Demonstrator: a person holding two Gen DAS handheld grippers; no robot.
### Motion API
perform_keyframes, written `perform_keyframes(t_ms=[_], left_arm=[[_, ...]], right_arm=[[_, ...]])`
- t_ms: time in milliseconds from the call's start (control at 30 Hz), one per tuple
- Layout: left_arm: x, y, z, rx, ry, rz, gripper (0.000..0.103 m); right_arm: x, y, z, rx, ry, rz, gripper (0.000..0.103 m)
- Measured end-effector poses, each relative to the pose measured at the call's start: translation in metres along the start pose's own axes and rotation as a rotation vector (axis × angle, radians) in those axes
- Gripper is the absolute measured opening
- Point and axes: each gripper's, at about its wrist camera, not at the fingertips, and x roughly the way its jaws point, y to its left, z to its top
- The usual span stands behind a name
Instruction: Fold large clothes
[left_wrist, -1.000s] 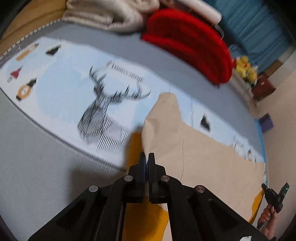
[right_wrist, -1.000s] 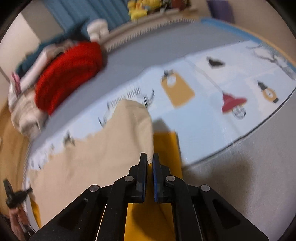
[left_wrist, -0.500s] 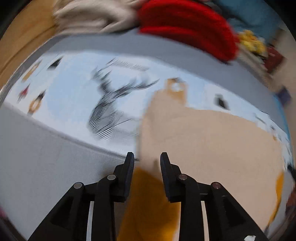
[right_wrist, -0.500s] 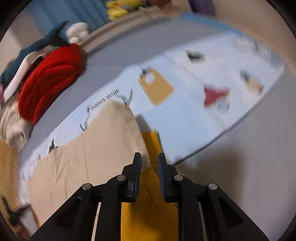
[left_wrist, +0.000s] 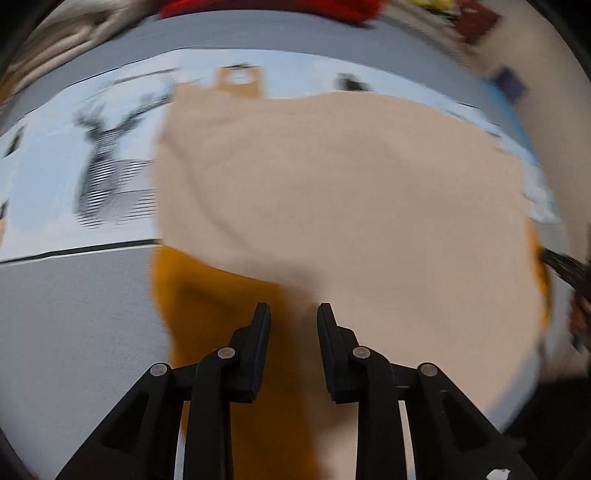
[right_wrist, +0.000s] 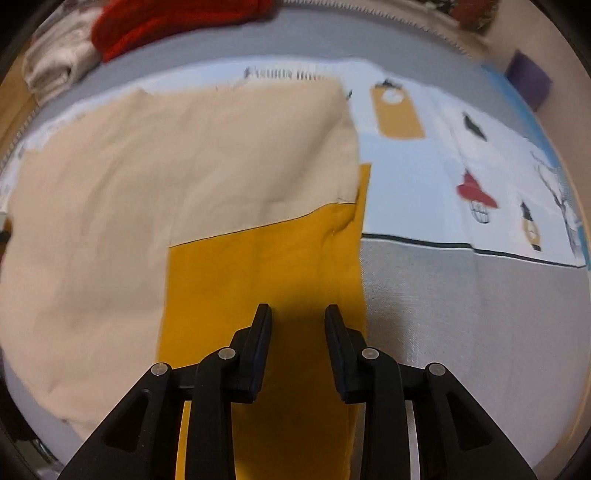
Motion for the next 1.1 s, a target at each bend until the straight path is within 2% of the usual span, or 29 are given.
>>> perform_keyframes(t_ms=[67,133,167,233,300,467,533,567,633,700,800,933,1033,1100], left_arm=[[-0.002,-0.011,-0.012,0.078,0.036,-0.035,0.024],[0.004,-0.018,-0.029,0.136,0.097,-0.034,0.024],[0.009,-0.018,-0.038,0.147,0.131,-0.017,0.024],[0.013,-0.018,-0.055,0.172,0.167,0.074,0.024],[0.007,-0.019,-0.067,0.161,0.159,0.125,0.024],[-0.006,-0.007,-0.100,0.047,0.142,0.244,0.028],[-0.017,-0.009,-0.114,0.016,0.098,0.330,0.028],[-0.023,-0.012,-0.118,0.012,0.071,0.350,0.027],[-0.045,-0.026,-0.131,0.003,-0.039,0.366,0.027],[-0.069,-0.041,-0.147,-0.018,-0.167,0.362,0.027],[-0.089,-0.069,-0.160,-0.036,-0.277,0.350,0.027],[-0.095,-0.086,-0.188,-0.068,-0.334,0.310,0.027],[-0.097,-0.089,-0.195,-0.097,-0.350,0.264,0.027],[-0.101,-0.095,-0.202,-0.114,-0.360,0.238,0.021]], right_arm=[[-0.012,-0.001,-0.011,0.014,-0.007,0.066,0.031],[-0.016,-0.001,-0.027,-0.005,0.029,0.076,0.031],[-0.015,-0.001,-0.035,-0.019,0.049,0.053,0.031],[-0.010,0.000,-0.053,-0.041,0.102,0.013,0.031],[-0.002,0.002,-0.066,-0.063,0.164,-0.030,0.031],[-0.010,-0.002,-0.085,-0.065,0.193,-0.098,0.031],[-0.014,-0.002,-0.095,-0.054,0.212,-0.141,0.031],[-0.020,-0.002,-0.100,-0.059,0.200,-0.186,0.031],[-0.040,0.004,-0.105,-0.073,0.132,-0.245,0.031],[-0.076,0.013,-0.107,-0.067,0.000,-0.241,0.031],[-0.120,0.026,-0.117,-0.035,-0.129,-0.238,0.031],[-0.153,0.037,-0.132,0.016,-0.207,-0.197,0.031],[-0.171,0.044,-0.143,0.051,-0.246,-0.148,0.031],[-0.179,0.058,-0.159,0.056,-0.262,-0.142,0.031]])
